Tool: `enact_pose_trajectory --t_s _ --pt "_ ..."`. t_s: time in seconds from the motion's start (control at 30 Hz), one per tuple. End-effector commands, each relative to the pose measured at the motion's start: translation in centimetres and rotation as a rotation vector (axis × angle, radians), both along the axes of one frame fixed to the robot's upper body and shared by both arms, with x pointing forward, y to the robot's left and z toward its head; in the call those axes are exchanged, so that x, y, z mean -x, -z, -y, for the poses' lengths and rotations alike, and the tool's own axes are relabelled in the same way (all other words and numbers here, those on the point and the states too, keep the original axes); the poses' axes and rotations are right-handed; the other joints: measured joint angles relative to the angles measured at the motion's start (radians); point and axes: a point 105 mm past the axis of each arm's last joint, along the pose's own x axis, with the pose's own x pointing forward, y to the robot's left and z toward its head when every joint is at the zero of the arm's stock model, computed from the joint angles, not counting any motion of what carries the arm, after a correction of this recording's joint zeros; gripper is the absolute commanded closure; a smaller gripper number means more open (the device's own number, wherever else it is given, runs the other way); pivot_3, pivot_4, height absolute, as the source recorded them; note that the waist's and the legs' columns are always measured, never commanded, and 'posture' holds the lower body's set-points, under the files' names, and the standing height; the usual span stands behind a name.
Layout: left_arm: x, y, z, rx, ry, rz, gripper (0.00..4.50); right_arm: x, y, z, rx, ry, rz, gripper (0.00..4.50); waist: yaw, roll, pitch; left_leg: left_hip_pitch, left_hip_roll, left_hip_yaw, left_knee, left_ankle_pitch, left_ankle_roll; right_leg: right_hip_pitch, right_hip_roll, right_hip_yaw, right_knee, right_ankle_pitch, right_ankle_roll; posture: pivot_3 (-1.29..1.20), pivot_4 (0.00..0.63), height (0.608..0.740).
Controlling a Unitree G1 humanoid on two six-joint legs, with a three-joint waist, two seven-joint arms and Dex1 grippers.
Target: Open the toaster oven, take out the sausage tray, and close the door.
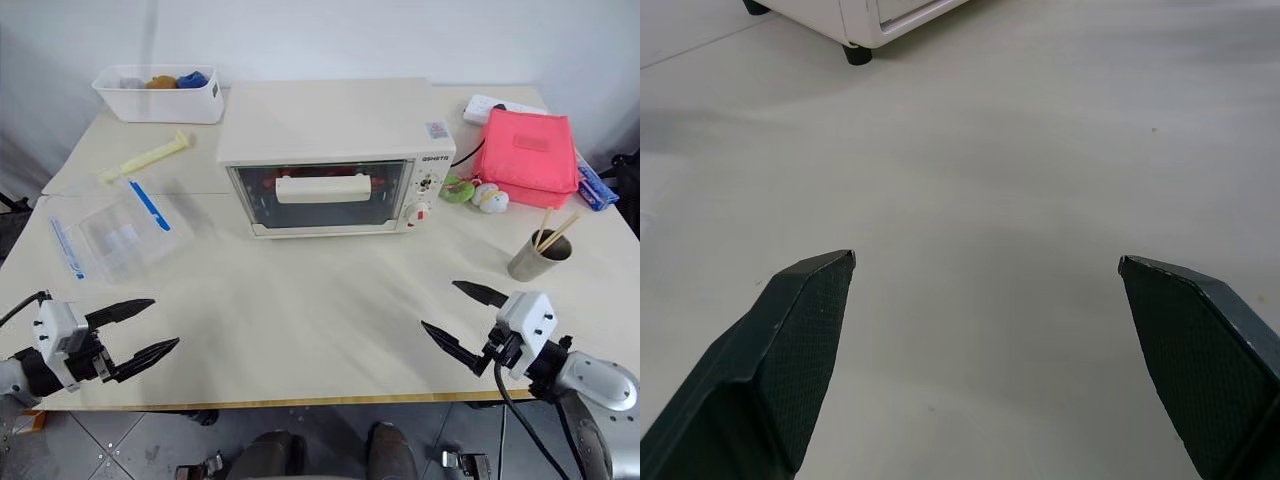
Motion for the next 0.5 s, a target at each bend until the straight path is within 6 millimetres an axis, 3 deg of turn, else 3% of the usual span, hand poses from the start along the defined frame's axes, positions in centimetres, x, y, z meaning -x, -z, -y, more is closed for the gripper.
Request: enact_pose_trajectory --t_s 0.03,0.2,0.33,0.5 --pt "-0.3 -0.7 0.7 -0.003 -0.005 0.043 0.00 -0.2 -0.6 -0.8 -0.066 -0.021 0.006 0.03 0.000 0.000 0.000 0.000 0.000 0.000 0.000 0.000 0.000 0.000 0.000 0.000 0.000 0.000 0.000 0.00 0.150 0.740" --pt "-2.3 -5.5 1.4 0.417 -0.020 0.123 0.00 -3.3 -4.0 -4.8 -0.283 -0.103 -0.016 0.03 -0.003 0.000 0.002 0.000 0.001 0.000 0.005 0.000 0.000 0.000 -0.001 -0.003 0.005 0.001 0.001 0.00 0.150 0.740" --pt "-2.7 -6.5 3.0 0.416 0.047 0.150 0.00 -5.5 -5.6 -7.4 -0.305 -0.166 -0.048 0.03 -0.003 0.000 0.002 0.000 0.001 -0.002 0.003 0.002 -0.002 -0.001 -0.001 -0.004 0.006 0.002 0.000 0.00 0.150 0.740" --pt "-3.2 -6.9 4.1 0.418 0.074 0.157 0.00 -8.6 -6.8 -8.7 -0.273 -0.144 -0.035 0.03 -0.003 0.000 0.002 -0.003 0.001 -0.002 0.003 0.002 -0.002 -0.003 -0.001 -0.012 0.009 0.002 0.000 0.00 0.150 0.740"
